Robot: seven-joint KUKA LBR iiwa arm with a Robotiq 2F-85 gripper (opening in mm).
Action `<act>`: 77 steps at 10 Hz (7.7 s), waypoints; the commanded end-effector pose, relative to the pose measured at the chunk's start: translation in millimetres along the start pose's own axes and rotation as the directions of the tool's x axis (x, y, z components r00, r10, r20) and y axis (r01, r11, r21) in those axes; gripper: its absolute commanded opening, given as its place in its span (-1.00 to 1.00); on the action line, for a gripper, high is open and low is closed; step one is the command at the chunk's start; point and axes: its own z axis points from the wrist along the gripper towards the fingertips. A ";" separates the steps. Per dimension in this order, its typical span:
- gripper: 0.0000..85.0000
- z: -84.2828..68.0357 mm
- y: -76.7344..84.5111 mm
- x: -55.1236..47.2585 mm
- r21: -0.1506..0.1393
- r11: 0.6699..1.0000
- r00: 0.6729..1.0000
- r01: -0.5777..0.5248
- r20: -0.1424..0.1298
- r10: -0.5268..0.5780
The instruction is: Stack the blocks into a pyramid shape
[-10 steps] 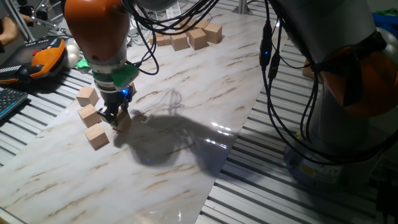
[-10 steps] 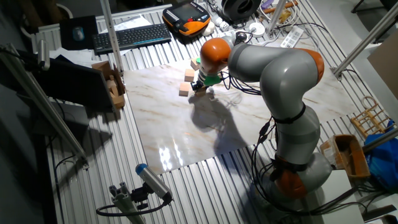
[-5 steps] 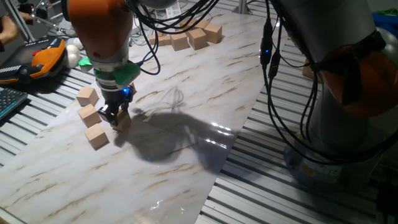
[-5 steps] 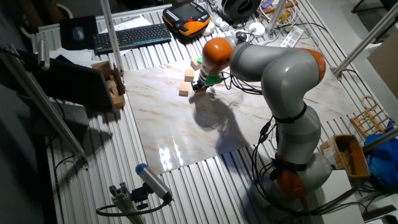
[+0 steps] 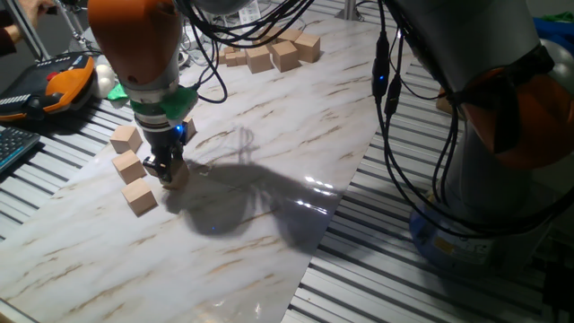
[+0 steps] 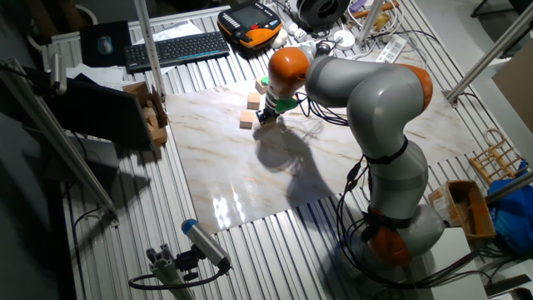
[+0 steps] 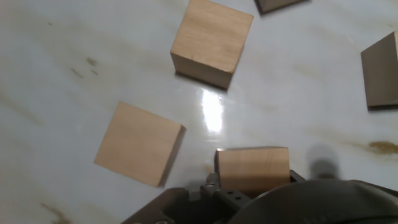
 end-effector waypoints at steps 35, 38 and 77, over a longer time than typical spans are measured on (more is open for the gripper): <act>0.60 7.3 8.2 -20.3 -0.005 0.997 0.996 -0.078 0.045 0.078; 0.60 -12.5 9.9 -19.8 -0.004 0.997 0.997 -0.078 0.028 0.078; 0.60 -10.3 84.5 -30.5 0.004 0.887 0.886 -0.461 0.048 0.460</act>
